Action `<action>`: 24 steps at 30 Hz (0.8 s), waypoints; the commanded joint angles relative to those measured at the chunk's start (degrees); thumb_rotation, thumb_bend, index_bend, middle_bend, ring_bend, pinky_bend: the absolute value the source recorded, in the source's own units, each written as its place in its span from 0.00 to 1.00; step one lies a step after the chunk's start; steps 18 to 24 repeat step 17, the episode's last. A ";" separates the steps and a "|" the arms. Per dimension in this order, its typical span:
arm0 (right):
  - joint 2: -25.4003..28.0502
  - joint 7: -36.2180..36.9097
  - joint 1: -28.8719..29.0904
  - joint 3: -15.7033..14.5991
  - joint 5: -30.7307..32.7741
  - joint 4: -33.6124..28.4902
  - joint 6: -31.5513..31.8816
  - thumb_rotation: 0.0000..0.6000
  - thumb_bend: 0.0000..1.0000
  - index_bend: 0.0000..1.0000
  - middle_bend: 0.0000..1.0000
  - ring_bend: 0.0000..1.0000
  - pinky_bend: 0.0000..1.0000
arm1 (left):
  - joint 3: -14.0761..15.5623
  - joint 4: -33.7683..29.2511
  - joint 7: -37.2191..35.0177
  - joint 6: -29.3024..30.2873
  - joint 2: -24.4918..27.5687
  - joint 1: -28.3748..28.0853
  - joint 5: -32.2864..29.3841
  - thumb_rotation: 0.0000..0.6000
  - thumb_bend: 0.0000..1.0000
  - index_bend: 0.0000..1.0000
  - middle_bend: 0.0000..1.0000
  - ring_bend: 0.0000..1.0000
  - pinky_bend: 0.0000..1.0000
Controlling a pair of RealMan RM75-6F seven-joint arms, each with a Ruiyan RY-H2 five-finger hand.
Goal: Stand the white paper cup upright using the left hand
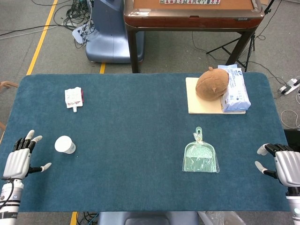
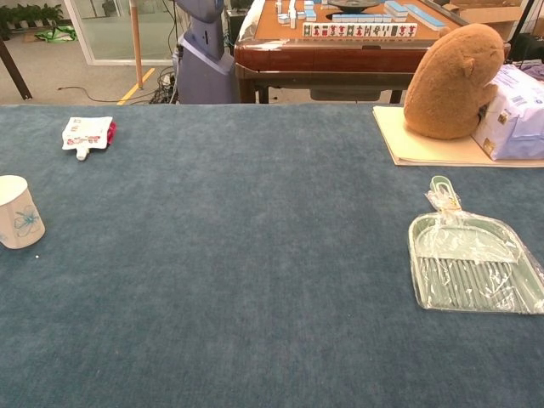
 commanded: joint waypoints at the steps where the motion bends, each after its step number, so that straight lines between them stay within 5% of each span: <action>1: -0.13 -0.32 -0.08 -0.01 0.21 0.01 0.01 1.00 0.20 0.53 0.52 0.44 0.47 | 2.86 -3.02 2.72 3.13 3.00 2.64 2.32 1.00 0.07 0.16 0.00 0.00 0.00; 9: -0.65 -1.98 -0.41 -0.42 0.22 -0.33 0.12 1.00 0.20 0.53 0.52 0.44 0.47 | 7.14 -2.95 0.87 2.88 7.16 4.17 9.44 1.00 0.07 0.21 0.00 0.00 0.00; 24: -0.17 -1.16 -0.69 0.08 1.00 -0.06 0.56 1.00 0.20 0.53 0.52 0.44 0.47 | 8.02 -4.24 1.71 5.05 7.40 4.72 14.42 1.00 0.07 0.24 0.00 0.00 0.00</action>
